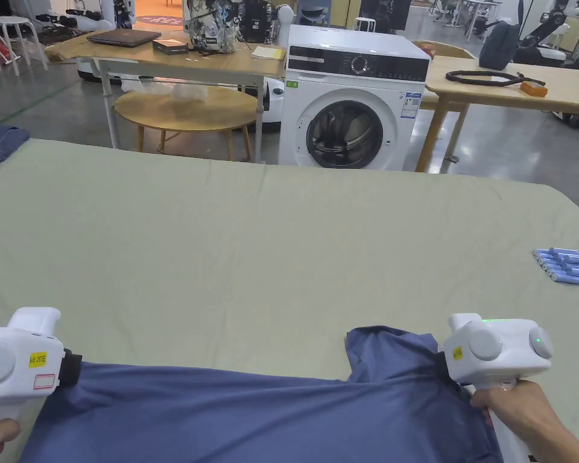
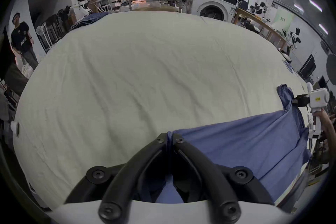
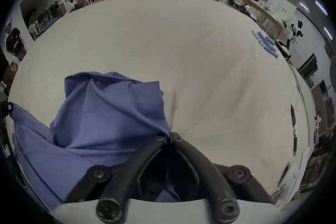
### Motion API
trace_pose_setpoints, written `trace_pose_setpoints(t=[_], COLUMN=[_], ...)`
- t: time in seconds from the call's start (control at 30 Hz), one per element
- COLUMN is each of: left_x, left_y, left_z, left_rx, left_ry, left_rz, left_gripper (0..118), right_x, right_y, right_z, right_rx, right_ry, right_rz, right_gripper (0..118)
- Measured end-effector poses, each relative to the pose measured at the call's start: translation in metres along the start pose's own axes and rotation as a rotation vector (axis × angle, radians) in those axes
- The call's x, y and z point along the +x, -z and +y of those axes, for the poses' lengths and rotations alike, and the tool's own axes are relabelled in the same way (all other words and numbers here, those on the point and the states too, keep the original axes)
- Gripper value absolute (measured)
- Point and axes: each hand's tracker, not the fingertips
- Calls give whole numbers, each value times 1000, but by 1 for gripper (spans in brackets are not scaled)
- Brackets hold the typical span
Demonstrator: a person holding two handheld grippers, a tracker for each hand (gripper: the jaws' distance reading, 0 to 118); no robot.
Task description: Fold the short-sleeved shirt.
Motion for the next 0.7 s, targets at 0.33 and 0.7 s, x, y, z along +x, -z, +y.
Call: trace_pose_setpoints(t=[0.33,0.7], left_x=[-7,-20], left_y=[-32,-108], left_z=[-4,-47], left_rx=[63,153], left_ry=[-23,-21], left_rz=[-22,-66], left_gripper=[0,0], right_x=[4,12], right_y=[-83,-195], right_z=[-26,-108], right_rx=[180,293], right_ry=[92,65], right_rz=[46,22], right_gripper=[0,0])
